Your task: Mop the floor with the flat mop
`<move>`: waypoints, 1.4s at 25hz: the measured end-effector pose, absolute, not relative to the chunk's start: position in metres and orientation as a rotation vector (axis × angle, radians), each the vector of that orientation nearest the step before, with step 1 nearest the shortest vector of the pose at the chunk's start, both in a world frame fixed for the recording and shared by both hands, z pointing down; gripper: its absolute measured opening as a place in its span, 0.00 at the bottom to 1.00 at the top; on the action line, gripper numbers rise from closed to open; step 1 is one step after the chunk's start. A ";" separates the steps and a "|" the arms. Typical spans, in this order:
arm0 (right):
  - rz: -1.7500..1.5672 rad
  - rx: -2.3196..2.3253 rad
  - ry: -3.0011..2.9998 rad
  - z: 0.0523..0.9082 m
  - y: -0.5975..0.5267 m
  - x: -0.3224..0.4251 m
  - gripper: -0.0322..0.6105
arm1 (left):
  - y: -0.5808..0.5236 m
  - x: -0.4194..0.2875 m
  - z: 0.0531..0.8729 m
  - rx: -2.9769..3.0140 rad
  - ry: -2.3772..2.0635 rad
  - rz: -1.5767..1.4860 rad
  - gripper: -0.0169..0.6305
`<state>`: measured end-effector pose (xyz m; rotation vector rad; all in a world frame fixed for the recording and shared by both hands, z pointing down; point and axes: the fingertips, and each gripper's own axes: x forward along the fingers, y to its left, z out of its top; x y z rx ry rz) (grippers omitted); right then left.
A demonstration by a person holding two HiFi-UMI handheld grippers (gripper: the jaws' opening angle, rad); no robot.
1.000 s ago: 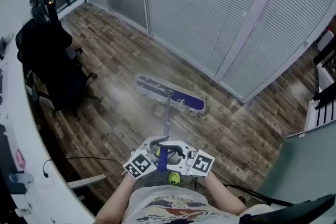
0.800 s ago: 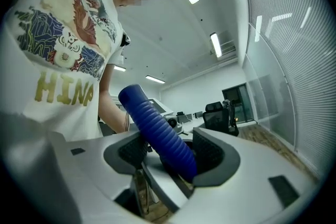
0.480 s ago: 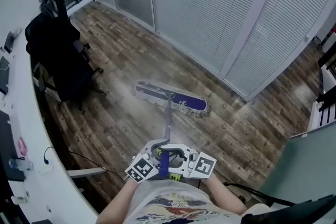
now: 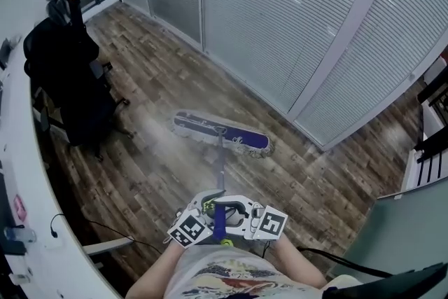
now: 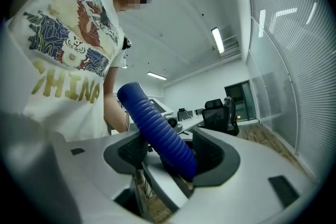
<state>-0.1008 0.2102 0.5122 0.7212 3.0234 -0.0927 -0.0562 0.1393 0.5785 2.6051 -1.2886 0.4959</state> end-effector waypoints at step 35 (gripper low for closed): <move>-0.171 0.584 3.060 0.504 -0.203 -0.377 0.43 | -0.270 -0.330 0.568 2.647 -1.203 0.519 0.36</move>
